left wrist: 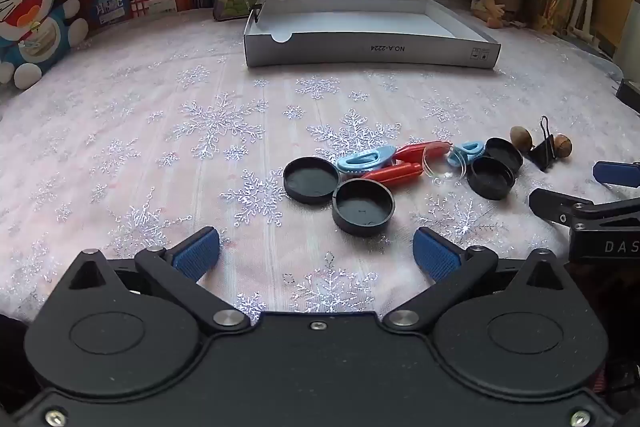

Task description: Organize rigid objects

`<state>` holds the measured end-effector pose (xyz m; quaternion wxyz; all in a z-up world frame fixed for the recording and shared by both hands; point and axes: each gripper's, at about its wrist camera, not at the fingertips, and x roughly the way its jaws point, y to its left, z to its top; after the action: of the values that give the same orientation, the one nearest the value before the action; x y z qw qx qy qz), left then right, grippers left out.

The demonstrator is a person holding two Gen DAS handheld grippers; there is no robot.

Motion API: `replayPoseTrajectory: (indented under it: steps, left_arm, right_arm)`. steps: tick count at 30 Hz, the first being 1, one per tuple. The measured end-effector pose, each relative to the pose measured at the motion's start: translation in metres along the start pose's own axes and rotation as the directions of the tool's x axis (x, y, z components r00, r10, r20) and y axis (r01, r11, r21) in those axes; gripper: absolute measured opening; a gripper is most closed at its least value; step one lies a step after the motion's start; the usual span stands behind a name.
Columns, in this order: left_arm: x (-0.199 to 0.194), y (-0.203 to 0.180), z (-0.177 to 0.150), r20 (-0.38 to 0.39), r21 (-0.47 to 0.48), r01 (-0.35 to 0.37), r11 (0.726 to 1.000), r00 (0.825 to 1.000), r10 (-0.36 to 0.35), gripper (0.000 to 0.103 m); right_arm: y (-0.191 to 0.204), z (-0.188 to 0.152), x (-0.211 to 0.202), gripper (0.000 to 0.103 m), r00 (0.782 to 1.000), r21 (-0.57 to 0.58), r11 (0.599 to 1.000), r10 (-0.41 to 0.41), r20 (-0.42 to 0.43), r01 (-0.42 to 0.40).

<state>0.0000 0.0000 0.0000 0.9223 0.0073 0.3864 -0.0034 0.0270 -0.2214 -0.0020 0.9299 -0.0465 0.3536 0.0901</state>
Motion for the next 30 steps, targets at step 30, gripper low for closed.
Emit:
replayPoseTrajectory:
  steps: [30]
  left_arm:
    - [0.0, 0.0001, 0.0, 0.001, -0.001, 0.0, 1.0, 1.0, 0.0, 0.103]
  right_arm:
    - [0.0017, -0.0006, 0.0014, 0.103, 1.0, -0.003, 1.0, 0.002, -0.007, -0.002]
